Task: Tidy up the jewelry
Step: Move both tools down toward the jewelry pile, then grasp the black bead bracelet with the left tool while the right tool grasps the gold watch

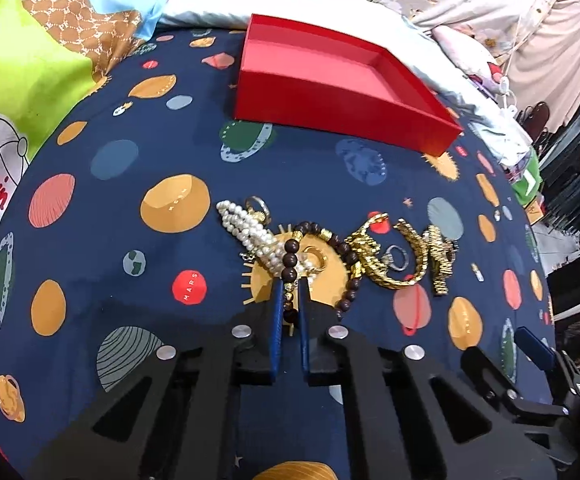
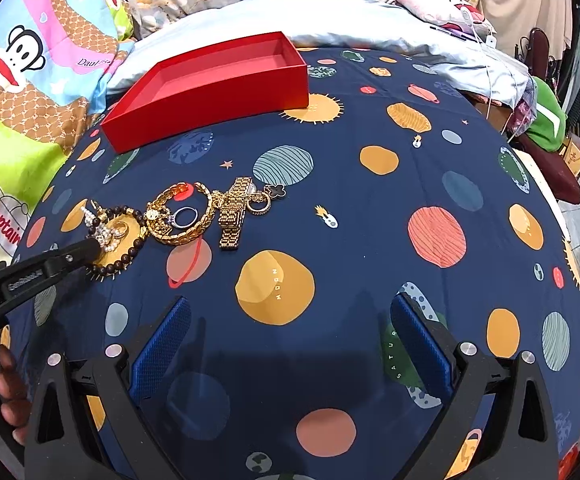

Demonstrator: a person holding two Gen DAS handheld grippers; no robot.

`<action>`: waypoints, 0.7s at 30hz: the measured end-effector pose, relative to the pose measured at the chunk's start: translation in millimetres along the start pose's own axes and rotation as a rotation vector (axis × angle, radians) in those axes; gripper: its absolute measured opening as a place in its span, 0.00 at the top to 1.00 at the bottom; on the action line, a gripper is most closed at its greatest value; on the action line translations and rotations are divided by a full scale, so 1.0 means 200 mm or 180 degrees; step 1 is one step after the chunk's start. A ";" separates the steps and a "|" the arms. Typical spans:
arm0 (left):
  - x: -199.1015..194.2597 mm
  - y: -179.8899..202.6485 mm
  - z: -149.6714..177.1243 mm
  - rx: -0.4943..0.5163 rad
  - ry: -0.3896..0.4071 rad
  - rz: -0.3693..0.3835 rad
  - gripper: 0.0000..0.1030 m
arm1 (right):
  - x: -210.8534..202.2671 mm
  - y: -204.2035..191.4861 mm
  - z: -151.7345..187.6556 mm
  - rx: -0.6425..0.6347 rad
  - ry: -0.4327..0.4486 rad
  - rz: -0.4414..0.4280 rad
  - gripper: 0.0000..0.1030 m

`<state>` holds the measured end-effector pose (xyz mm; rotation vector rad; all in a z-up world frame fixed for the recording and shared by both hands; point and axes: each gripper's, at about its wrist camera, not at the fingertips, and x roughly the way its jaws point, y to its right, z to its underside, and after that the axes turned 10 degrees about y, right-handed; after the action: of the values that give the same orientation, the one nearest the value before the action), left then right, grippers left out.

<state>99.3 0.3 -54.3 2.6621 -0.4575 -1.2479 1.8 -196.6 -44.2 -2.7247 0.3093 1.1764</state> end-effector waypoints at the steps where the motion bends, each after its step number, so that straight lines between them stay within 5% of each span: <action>1: -0.02 0.00 0.00 0.0001 0.0023 0.0022 0.94 | 0.00 0.00 0.00 0.0001 0.0001 0.0004 0.05; 11: -0.26 0.07 -0.04 0.0122 0.0238 0.0254 0.94 | 0.05 -0.04 -0.06 -0.0047 0.0067 -0.0135 0.05; 18: -0.34 0.08 -0.04 0.0201 0.0315 0.0238 0.95 | 0.17 -0.08 -0.11 0.0010 -0.0035 -0.0348 0.41; 21: -0.33 0.08 -0.04 0.0212 0.0309 0.0198 0.95 | 0.21 -0.09 -0.13 0.0009 -0.0037 -0.0315 0.45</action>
<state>61.4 8.0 2.7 2.7259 -0.5718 -1.0990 51.7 -190.2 -55.8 -2.6957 0.1722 1.1639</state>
